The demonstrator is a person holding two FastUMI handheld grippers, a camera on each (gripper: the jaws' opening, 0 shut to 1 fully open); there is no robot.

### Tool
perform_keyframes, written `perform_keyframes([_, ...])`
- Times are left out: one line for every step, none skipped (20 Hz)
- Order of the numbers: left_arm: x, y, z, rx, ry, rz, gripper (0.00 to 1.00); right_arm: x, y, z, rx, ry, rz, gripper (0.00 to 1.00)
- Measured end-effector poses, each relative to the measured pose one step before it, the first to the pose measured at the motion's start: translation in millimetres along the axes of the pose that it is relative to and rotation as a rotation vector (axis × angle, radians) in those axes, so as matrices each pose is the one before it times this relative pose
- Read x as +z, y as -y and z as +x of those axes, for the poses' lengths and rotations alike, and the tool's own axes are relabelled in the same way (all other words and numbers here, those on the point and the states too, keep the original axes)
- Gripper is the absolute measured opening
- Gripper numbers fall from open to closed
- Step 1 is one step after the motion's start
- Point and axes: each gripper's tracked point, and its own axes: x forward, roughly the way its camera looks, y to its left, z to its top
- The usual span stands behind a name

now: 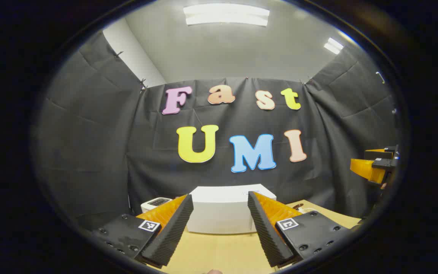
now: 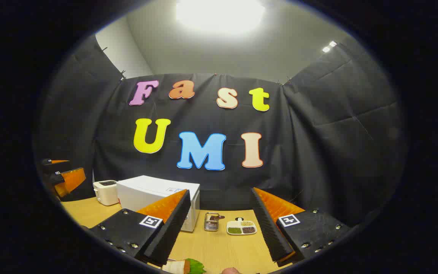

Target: Open the microwave oven with the left hand, put the food in, and close the microwave oven.

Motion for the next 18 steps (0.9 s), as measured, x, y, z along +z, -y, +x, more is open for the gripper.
perform_keyframes([0.41, 0.44, -1.15, 0.00078, -0.00022, -0.00265, 0.96, -0.49, -0.36, -0.18, 0.00272, -0.00211, 0.00045, 0.95])
perform_keyframes([0.87, 0.31, -0.4, 0.00139, -0.00089, -0.0016, 0.96, -0.04, 0.57, -0.51, 0.002, -0.00012, -0.00042, 0.95])
perform_keyframes([-1.36, 0.09, -0.71, 0.00135, -0.0012, -0.00011, 0.96, 1.41, 0.45, 0.19, 0.0002, 0.00287, 0.00018, 0.95])
perform_keyframes([0.77, -0.53, -0.42, 0.00116, 0.00166, 0.00071, 0.95, 0.05, 0.69, 0.29, -0.00016, 0.00335, 0.00183, 0.95])
perform_keyframes([1.27, -1.12, -1.13, 0.00311, 0.00251, 0.0017, 0.96, 0.33, -0.13, -0.05, 0.0005, 0.00023, 0.00224, 0.95])
perform_keyframes([-0.32, 0.29, -1.05, 0.00167, 0.00054, 0.00061, 0.96, -0.9, -0.83, 0.28, 0.00209, -0.00116, 0.00211, 0.95])
perform_keyframes([-1.77, 0.1, -1.25, 0.00193, -0.00078, -0.00134, 0.95, -0.09, -0.06, -0.5, 0.00127, 0.0002, 0.0004, 0.95])
perform_keyframes([-0.12, 2.01, -0.63, -0.00315, -0.00411, -0.00616, 0.96, -0.08, 0.07, -0.94, 0.00159, 0.00203, 0.00077, 0.95])
perform_keyframes([-2.28, 2.42, 0.62, -0.00591, -0.00696, -0.00711, 0.96, 1.45, -0.68, -0.52, 0.00334, 0.00775, 0.00377, 0.95])
perform_keyframes([-0.51, 1.44, 0.89, -0.00124, -0.00642, -0.00101, 0.96, 0.82, 0.18, 0.13, 0.0017, 0.0071, 0.00482, 0.95])
perform_keyframes([0.62, -0.27, 0.93, 0.00274, 0.00005, 0.00514, 0.96, -0.72, -1.05, 0.45, 0.00512, 0.0009, 0.00352, 0.95])
perform_keyframes([3.48, 0.47, -0.27, 0.00521, 0.00465, 0.01069, 0.94, -2.14, -0.72, 0.81, 0.00655, -0.00315, 0.00315, 0.95])
perform_keyframes([4.42, -0.03, -1.09, 0.0057, 0.01573, 0.01057, 0.94, -1.58, -0.96, -0.01, 0.01177, -0.0065, 0.00147, 0.95])
perform_keyframes([4.7, 1.0, -1.27, 0.00332, 0.01382, 0.00427, 0.95, -0.34, -0.38, 1.14, 0.00923, -0.00243, -0.00508, 0.95])
perform_keyframes([-1.43, 3.04, -1.33, -0.0004, 0.00058, -0.00107, 0.96, 0.15, 2.72, 0.79, 0.00091, 0.00096, -0.00814, 0.95])
perform_keyframes([0.1, 2.82, -0.45, -0.00145, -0.00311, -0.00272, 0.95, 0.81, 2.32, -0.13, -0.00036, 0.00405, -0.00247, 0.95])
perform_keyframes([0.4, 3.36, -1.13, 0.00017, 0.00061, 0.00042, 0.96, 0.97, 1.13, -0.22, 0.00234, 0.00359, 0.00297, 0.95])
perform_keyframes([2.47, 2.02, -0.48, 0.00198, 0.00392, 0.00474, 0.96, -1.37, -0.2, 0.3, 0.00534, 0.00015, 0.00355, 0.95])
